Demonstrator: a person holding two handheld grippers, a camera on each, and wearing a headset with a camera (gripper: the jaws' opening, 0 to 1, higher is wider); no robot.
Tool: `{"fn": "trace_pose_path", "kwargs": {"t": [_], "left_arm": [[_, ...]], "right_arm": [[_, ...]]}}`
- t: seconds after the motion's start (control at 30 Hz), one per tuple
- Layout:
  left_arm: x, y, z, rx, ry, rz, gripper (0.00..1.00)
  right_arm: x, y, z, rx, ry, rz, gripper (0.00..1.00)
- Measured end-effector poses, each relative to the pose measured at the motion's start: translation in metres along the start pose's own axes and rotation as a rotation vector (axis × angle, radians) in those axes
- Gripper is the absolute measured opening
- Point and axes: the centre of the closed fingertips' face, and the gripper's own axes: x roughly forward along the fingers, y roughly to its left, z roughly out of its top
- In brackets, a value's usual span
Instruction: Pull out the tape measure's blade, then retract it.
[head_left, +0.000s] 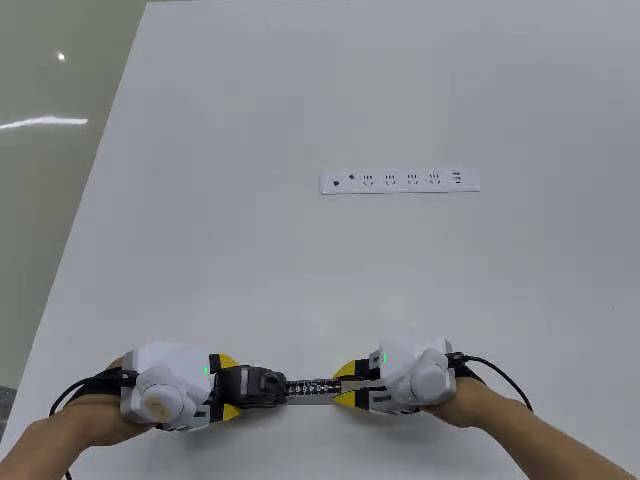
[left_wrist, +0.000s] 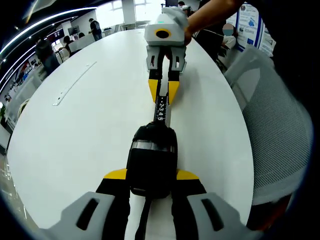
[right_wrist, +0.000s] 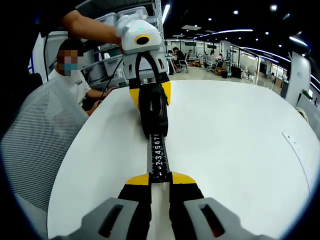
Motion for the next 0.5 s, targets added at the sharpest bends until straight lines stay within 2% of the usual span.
{"fn": "trace_pose_path", "kwargs": {"t": [0.5], "left_arm": [[0.001,0.0003,-0.0009,0.002,0.005,-0.002,0.27]], "right_arm": [[-0.0079,-0.001,-0.0061,0.001,0.002,-0.002,0.1]]}}
